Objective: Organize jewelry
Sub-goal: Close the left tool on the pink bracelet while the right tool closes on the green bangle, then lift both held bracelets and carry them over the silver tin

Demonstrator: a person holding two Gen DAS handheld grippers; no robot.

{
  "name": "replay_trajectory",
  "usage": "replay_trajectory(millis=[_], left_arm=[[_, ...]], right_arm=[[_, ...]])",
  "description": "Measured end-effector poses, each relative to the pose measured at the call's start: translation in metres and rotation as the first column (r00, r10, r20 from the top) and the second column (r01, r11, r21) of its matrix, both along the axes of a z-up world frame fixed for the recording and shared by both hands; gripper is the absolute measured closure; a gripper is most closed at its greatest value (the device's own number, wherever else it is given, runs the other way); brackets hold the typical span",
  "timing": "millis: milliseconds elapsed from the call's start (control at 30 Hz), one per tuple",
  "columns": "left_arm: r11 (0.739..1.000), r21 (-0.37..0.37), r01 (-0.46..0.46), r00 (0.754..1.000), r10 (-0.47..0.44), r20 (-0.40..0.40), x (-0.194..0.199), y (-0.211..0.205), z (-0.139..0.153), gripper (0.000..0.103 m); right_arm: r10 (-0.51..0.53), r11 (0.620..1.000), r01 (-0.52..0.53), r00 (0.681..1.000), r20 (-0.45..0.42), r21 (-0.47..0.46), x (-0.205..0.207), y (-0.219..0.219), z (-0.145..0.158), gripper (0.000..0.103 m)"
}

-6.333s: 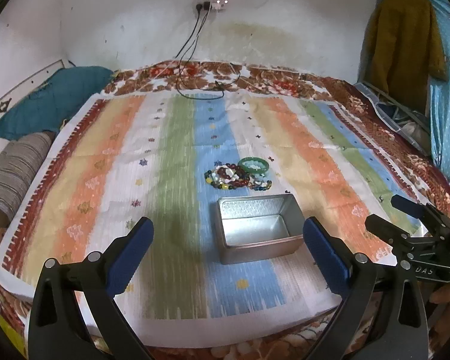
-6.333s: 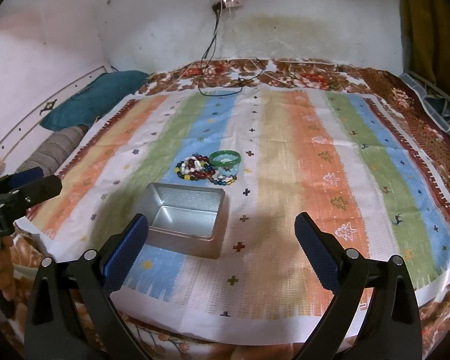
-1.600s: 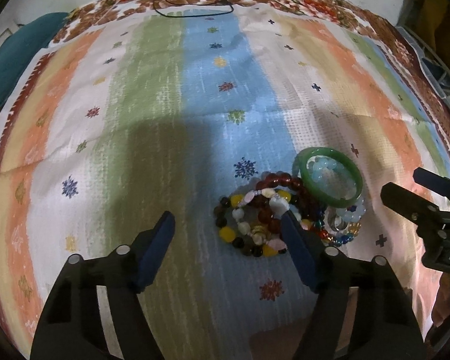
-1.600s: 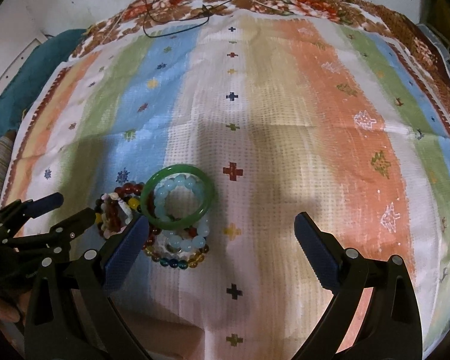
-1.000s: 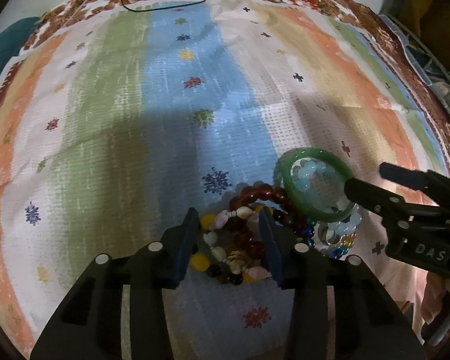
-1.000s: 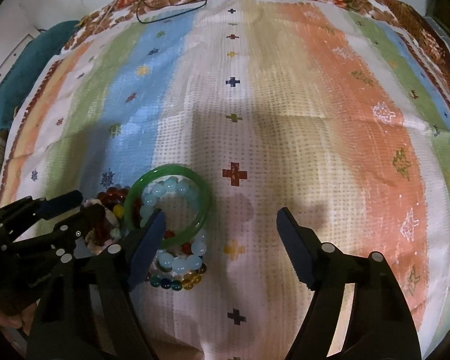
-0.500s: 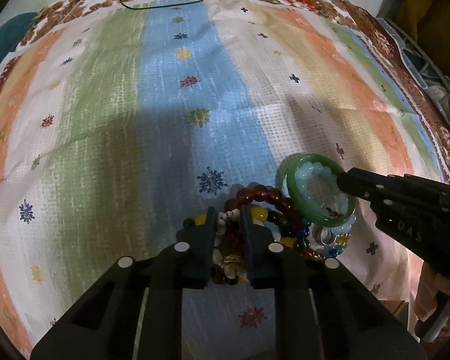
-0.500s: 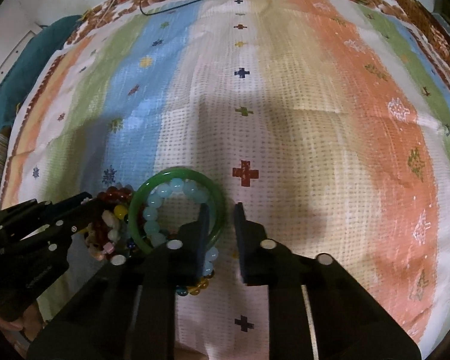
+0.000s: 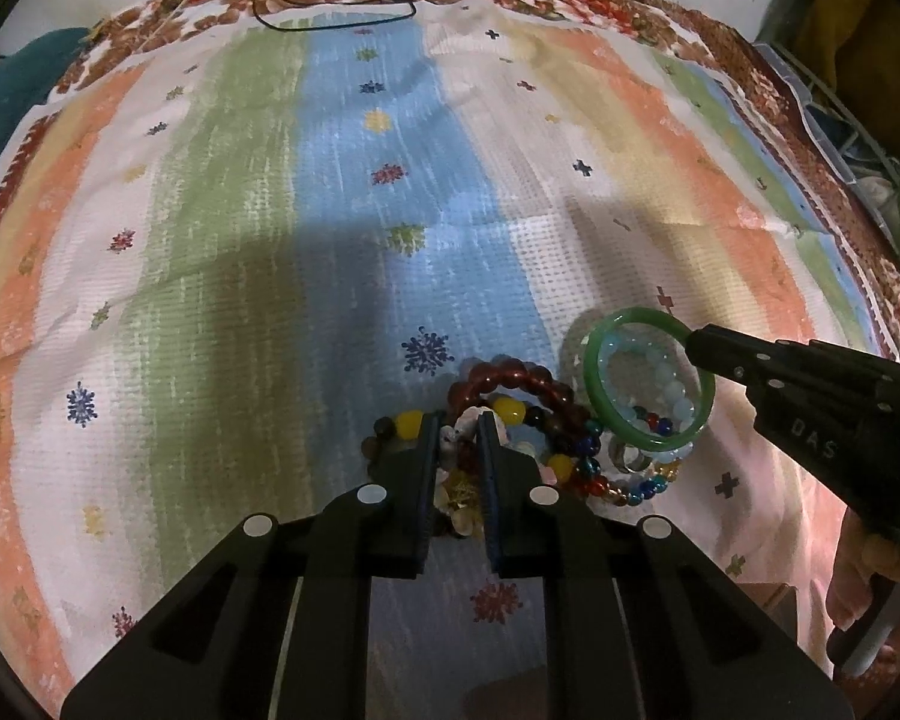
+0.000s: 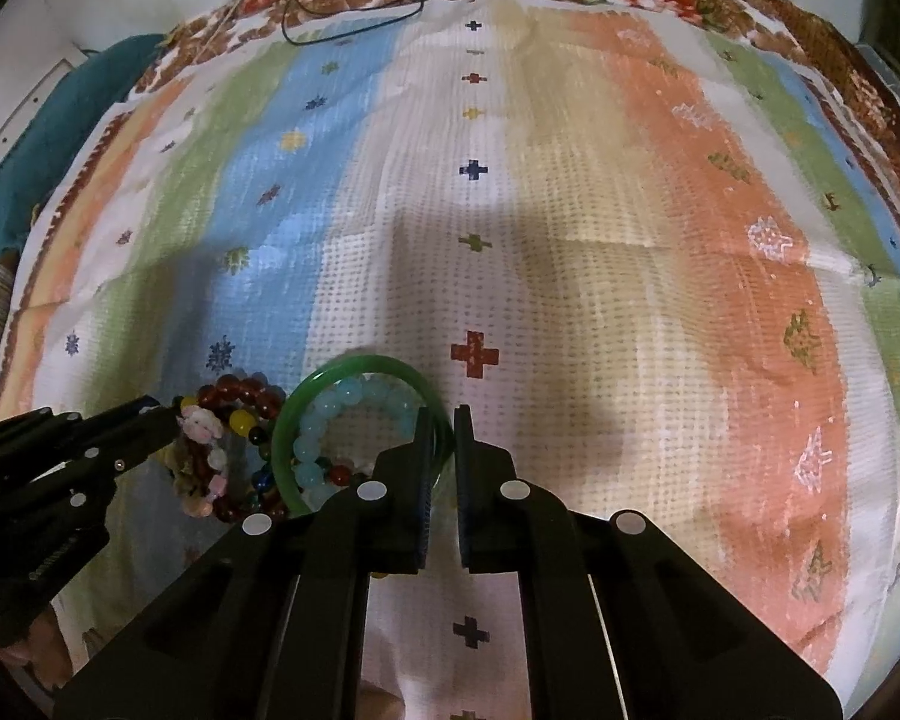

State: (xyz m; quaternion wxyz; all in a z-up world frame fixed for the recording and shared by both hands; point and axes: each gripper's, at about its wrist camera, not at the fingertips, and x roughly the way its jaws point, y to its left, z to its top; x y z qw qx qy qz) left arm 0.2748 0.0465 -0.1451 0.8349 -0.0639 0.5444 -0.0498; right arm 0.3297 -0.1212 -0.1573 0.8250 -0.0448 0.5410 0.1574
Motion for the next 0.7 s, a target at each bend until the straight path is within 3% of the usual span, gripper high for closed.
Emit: replay_trajectory(millis=[700], left_arm=[[0.999,0.037,-0.004,0.998,0.002,0.058,-0.031,-0.025,0.055,0.091]], right_arm=[[0.041,0.999,-0.041,0.996,0.077,0.0,-0.038,-0.008,0.035,0.095]])
